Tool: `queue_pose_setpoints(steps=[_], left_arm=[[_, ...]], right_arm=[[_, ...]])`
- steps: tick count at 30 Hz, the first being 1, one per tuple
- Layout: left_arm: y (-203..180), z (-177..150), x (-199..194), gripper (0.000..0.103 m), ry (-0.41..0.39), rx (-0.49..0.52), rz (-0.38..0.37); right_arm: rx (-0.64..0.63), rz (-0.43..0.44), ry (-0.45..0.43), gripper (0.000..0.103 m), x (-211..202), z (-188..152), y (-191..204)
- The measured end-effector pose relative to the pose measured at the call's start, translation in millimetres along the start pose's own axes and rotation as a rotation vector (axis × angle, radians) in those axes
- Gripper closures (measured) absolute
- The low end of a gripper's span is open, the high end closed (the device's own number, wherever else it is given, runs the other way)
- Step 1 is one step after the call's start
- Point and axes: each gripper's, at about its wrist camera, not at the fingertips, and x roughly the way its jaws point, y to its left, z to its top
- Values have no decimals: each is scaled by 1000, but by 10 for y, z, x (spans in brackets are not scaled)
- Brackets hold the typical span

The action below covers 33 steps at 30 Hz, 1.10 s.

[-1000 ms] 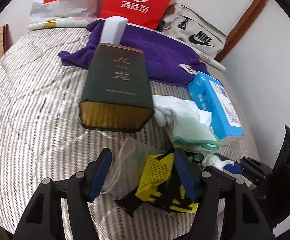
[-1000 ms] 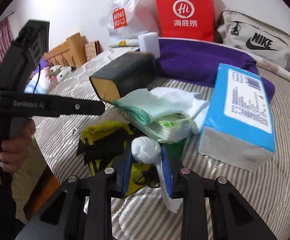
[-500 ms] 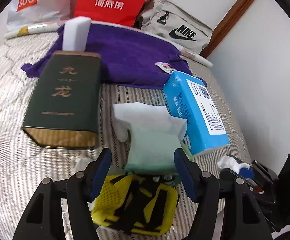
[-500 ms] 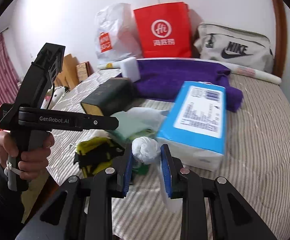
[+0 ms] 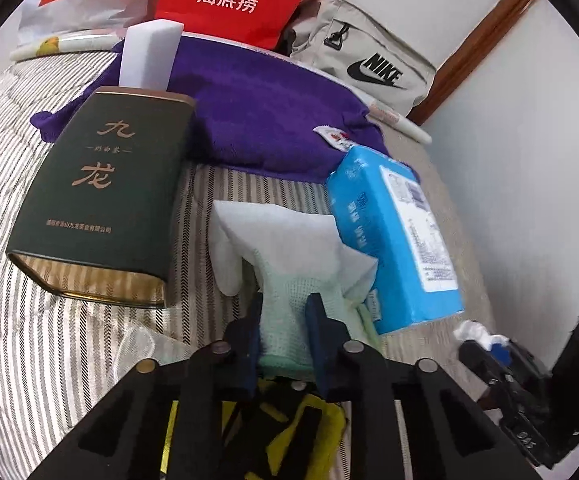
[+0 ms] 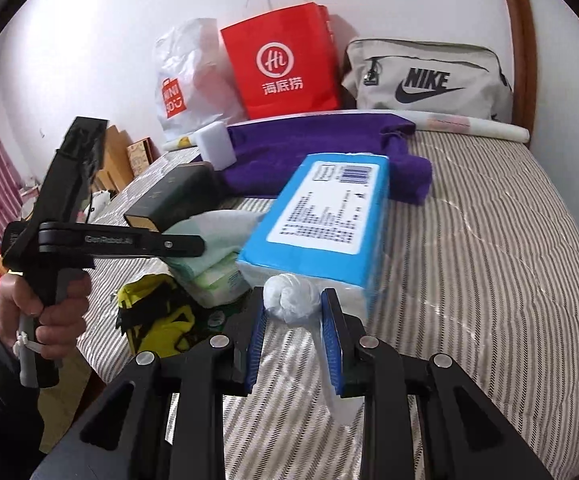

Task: Organize soft objects
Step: 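Lift the white glove with the left tool while the right tool holds the white cloth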

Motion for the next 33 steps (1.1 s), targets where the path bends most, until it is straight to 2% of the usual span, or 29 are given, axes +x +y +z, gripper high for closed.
queue_pose_setpoints(steps=[3, 7, 12, 14, 28, 33], left_arm=[[-38, -13, -116, 91, -16, 9, -17], [-110, -48, -272, 92, -44, 49, 0], [-70, -98, -470, 92, -64, 45, -1], [-31, -131, -530, 92, -68, 43, 22], [610, -505, -921, 92, -103, -41, 88], [822, -616, -1008, 92, -113, -72, 141]], right_arm=[[14, -1, -3, 76, -20, -12, -43], [14, -12, -10, 76, -68, -18, -44], [10, -41, -1, 76, -83, -38, -37], [16, -50, 7, 76, -72, -49, -41], [-13, -89, 48, 76, -7, -163, 97], [-25, -94, 47, 76, -15, -173, 149]])
